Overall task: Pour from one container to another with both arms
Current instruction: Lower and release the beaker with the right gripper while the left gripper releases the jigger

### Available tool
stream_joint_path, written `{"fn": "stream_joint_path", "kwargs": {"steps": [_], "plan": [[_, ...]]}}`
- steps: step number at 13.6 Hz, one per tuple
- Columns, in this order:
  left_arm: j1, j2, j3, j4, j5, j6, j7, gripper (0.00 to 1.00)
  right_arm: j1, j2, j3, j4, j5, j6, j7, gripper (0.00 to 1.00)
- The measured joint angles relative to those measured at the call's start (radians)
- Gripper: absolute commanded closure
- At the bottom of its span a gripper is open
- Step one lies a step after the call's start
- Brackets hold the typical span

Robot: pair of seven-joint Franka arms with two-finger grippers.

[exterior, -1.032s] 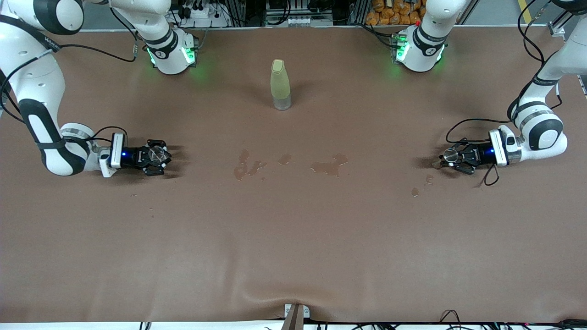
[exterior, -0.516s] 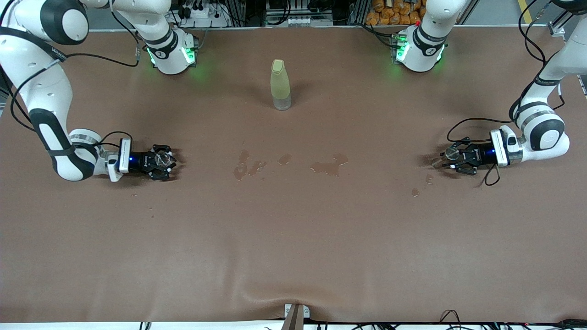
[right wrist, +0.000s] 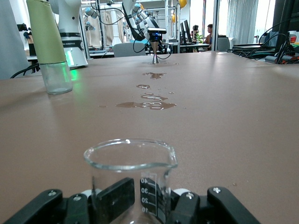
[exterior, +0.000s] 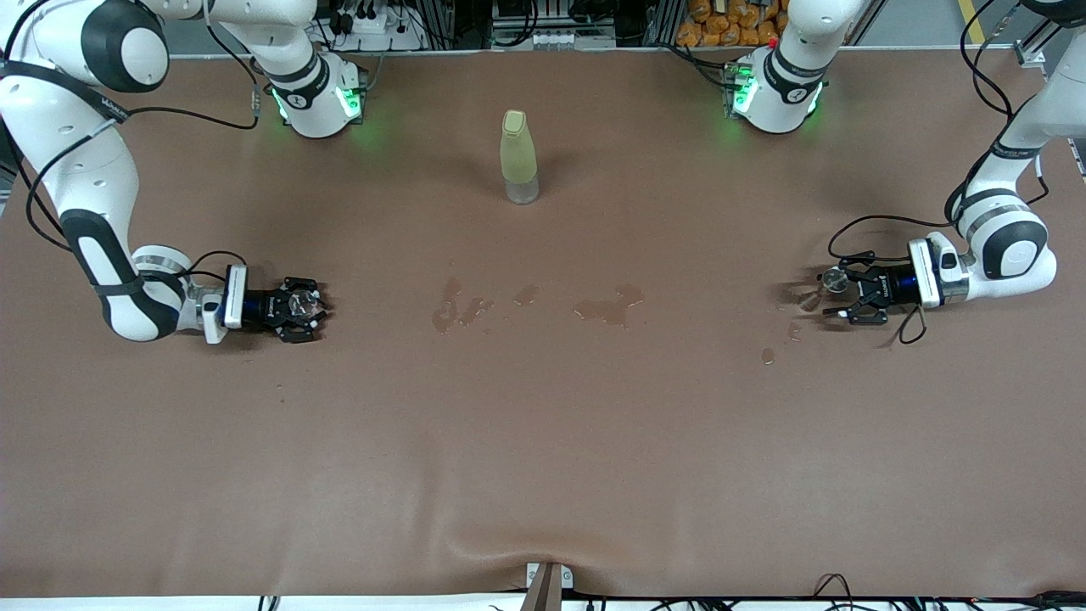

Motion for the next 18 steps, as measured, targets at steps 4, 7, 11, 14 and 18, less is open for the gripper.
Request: {"fn": "stream_joint_path", "kwargs": {"steps": [4,7,11,14,18], "plan": [[0.002,0.000,0.019,0.043,0.052,-0.029,-0.001,0.00,0.000,0.000,-0.001,0.000,0.000,0.000,0.005,0.06],[0.005,-0.005,0.026,0.105,0.143,-0.036,-0.046,0.00,0.000,0.000,-0.009,0.008,0.000,0.001,0.005,0.00],[0.016,-0.048,0.027,0.246,0.289,-0.171,-0.220,0.00,0.002,-0.006,-0.061,0.073,-0.019,0.000,0.048,0.00],[0.017,-0.110,0.025,0.346,0.365,-0.238,-0.328,0.00,0.006,-0.022,-0.108,0.087,-0.046,0.000,0.148,0.00],[0.011,-0.173,0.014,0.380,0.372,-0.256,-0.522,0.00,0.039,-0.100,-0.170,0.105,-0.146,-0.003,0.512,0.00]]}}
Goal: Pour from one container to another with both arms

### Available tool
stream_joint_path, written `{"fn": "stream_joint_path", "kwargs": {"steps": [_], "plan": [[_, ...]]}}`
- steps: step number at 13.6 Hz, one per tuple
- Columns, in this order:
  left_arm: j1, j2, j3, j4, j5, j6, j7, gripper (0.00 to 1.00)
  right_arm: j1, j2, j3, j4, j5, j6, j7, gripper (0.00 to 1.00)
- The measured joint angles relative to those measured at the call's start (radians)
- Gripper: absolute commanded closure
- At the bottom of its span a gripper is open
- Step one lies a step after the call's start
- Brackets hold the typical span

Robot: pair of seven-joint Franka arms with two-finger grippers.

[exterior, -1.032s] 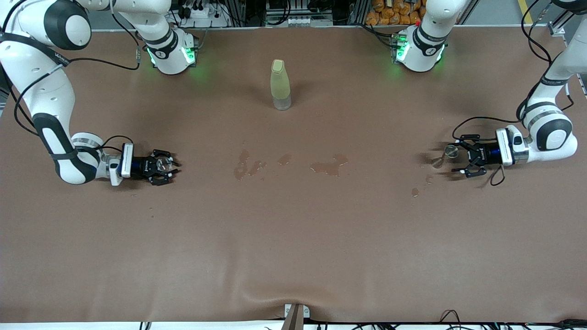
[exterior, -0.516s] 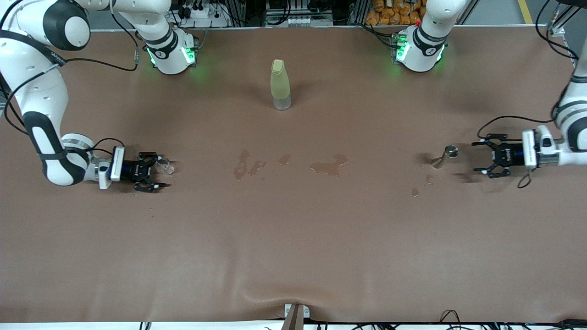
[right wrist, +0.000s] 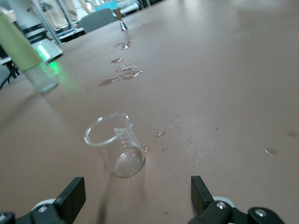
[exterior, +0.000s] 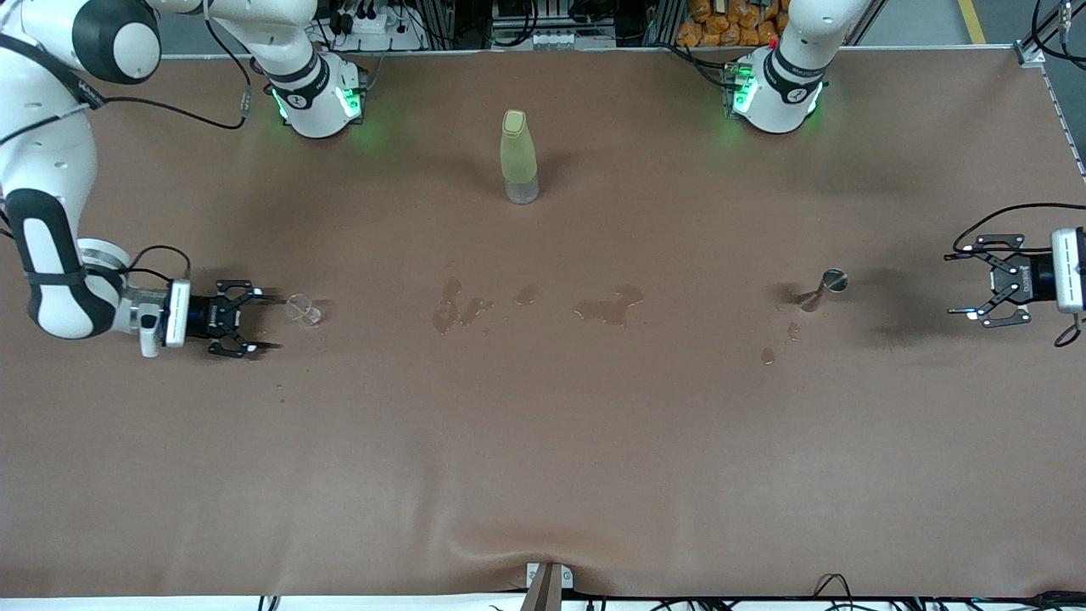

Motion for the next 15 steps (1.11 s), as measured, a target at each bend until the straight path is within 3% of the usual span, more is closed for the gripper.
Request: {"fn": "stream_joint_path", "kwargs": {"steps": [10,15], "plan": [[-0.140,-0.132,-0.010,0.131,0.131,0.003,-0.739,0.00,0.175,-0.404,-0.089,0.012,-0.350,-0.005,1.013,0.00],[-0.216,-0.167,-0.013,0.153,0.197,0.082,-1.071,0.00,0.257,-0.590,-0.093,0.020,-0.595,-0.005,1.467,0.00]]}}
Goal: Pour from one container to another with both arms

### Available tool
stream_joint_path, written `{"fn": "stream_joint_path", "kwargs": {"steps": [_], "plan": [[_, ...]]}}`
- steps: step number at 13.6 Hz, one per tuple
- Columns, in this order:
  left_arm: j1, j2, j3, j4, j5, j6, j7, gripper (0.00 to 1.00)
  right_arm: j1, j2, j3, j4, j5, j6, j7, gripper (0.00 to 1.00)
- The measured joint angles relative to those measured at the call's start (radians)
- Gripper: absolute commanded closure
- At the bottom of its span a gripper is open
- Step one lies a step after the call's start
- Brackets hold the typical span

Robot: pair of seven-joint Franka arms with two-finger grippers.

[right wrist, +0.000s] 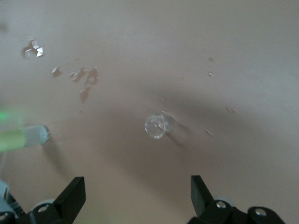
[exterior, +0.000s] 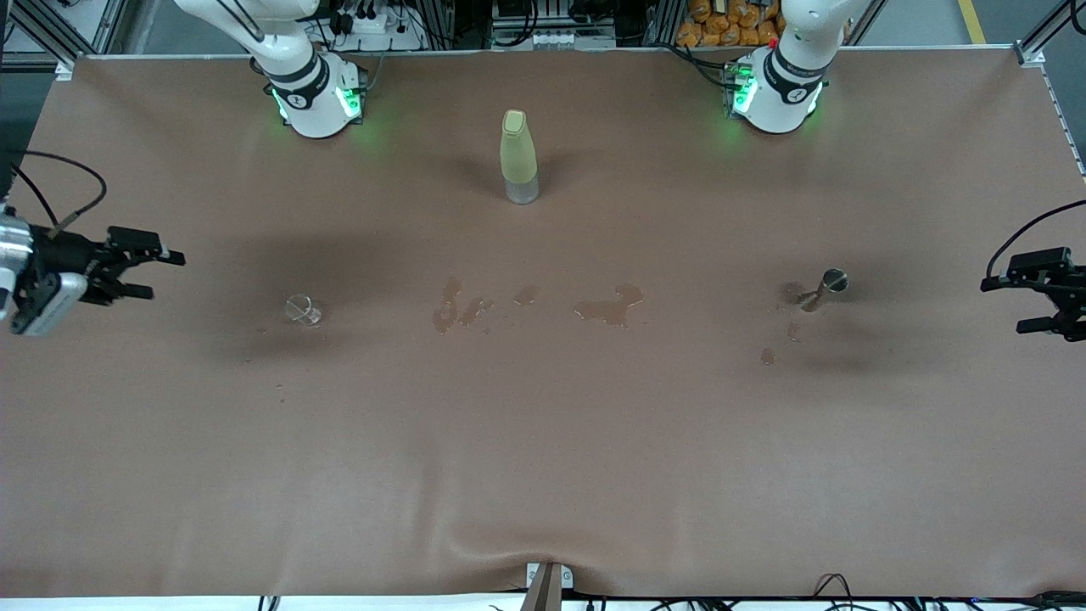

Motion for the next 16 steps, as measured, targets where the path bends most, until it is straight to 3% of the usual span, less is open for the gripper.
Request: {"fn": "stream_joint_path", "kwargs": {"steps": [3,6,10,13,16], "plan": [[-0.045,-0.025,0.000,0.004,0.005,0.002,-0.057,0.00,0.043,-0.094,0.020,0.013,-0.140,-0.002,0.243,0.00],[-0.062,-0.034,0.000,0.004,0.006,0.003,-0.189,0.00,0.039,-0.154,0.102,0.025,-0.212,-0.027,0.413,0.00],[-0.127,-0.034,0.000,0.005,0.046,0.006,-0.454,0.00,-0.027,-0.181,0.259,0.133,-0.274,-0.153,0.606,0.00],[-0.209,-0.034,0.008,0.013,0.118,0.016,-0.588,0.00,-0.037,-0.187,0.272,0.195,-0.292,-0.178,0.631,0.00],[-0.353,-0.034,0.110,0.025,0.131,0.025,-0.722,0.00,-0.047,-0.187,0.272,0.206,-0.315,-0.182,0.631,0.00]]}}
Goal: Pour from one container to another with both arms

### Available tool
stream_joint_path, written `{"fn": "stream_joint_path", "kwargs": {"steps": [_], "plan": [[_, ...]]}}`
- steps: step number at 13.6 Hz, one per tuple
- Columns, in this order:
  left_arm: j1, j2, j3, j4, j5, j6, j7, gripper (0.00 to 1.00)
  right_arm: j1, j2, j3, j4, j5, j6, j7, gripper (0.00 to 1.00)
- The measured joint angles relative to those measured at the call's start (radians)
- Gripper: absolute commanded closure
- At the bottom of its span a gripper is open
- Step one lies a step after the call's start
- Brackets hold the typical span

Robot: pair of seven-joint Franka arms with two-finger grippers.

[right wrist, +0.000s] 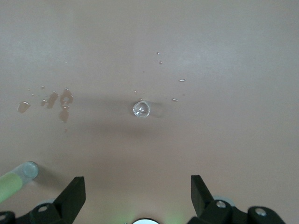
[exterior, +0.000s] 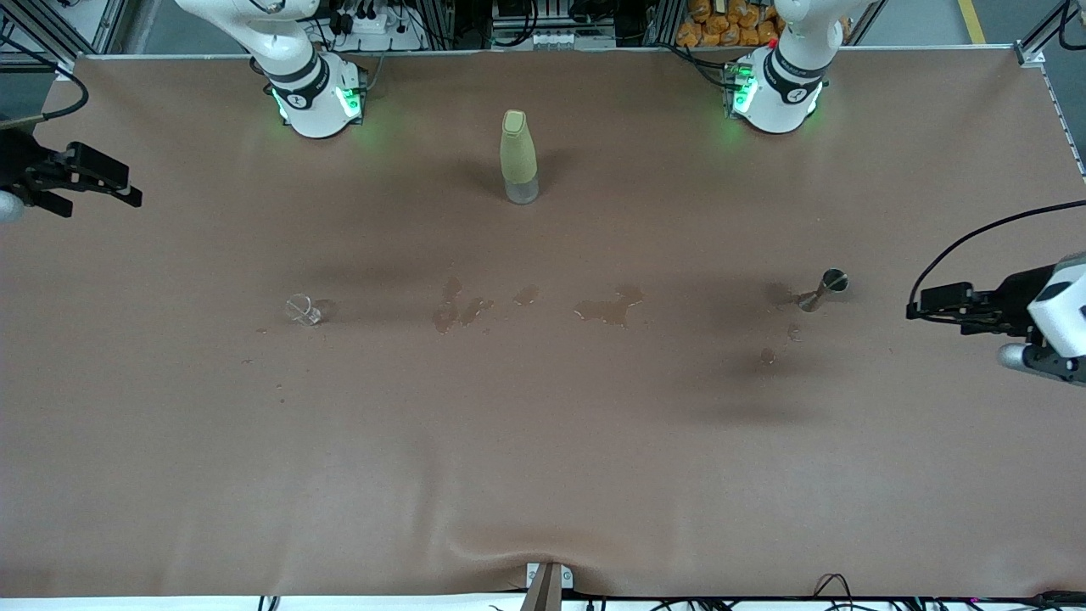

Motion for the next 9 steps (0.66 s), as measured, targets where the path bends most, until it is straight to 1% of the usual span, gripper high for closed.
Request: {"fn": "stream_joint_path", "kwargs": {"steps": [2,3,5,7,9], "plan": [[-0.097,0.000,0.072,0.000,0.000,0.011,-0.096,0.00,0.001,0.001,-0.005,0.000,-0.022,0.000,0.000,0.00],[-0.127,0.000,0.086,0.000,0.001,0.021,-0.146,0.00,0.009,0.001,-0.016,0.000,-0.026,0.000,0.000,0.00],[-0.160,0.000,0.090,0.001,0.009,0.044,-0.230,0.00,0.030,0.001,-0.044,0.000,-0.027,0.000,0.000,0.00],[-0.166,-0.008,0.090,0.005,0.014,0.070,-0.260,0.00,0.034,0.001,-0.051,0.000,-0.027,0.000,0.000,0.00],[-0.164,-0.037,0.093,0.004,0.014,0.090,-0.268,0.00,0.037,0.001,-0.052,0.000,-0.028,0.000,0.000,0.00]]}}
